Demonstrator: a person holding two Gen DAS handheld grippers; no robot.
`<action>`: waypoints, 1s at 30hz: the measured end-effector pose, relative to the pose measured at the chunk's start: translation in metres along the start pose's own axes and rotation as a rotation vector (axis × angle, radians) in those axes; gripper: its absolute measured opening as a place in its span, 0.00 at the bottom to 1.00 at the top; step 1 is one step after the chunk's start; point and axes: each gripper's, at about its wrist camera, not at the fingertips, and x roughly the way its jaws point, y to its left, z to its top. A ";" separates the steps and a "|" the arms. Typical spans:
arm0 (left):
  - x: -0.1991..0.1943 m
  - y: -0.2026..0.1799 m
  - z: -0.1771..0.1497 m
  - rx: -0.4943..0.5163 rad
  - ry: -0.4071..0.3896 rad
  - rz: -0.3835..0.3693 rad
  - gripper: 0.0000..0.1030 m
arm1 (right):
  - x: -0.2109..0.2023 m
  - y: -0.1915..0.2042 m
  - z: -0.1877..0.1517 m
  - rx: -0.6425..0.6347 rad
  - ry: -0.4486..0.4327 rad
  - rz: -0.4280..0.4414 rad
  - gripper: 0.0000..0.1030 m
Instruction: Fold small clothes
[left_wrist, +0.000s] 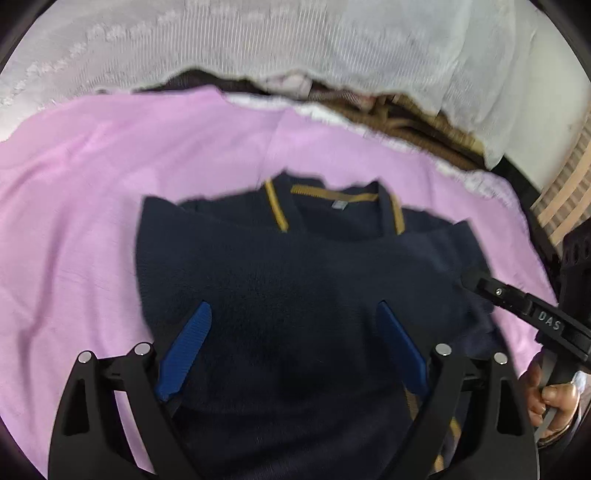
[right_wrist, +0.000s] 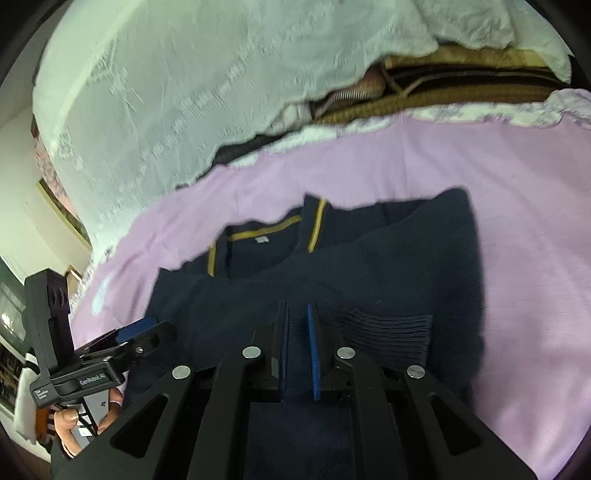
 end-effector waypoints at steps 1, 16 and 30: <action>0.008 0.002 -0.002 0.008 0.011 0.004 0.85 | 0.007 -0.004 -0.002 0.002 0.015 -0.006 0.12; -0.026 -0.006 -0.026 0.039 -0.084 -0.005 0.89 | -0.023 -0.002 -0.016 -0.033 -0.059 -0.038 0.44; -0.014 -0.020 -0.036 0.129 -0.053 0.127 0.89 | -0.007 -0.002 -0.028 -0.069 -0.016 -0.077 0.50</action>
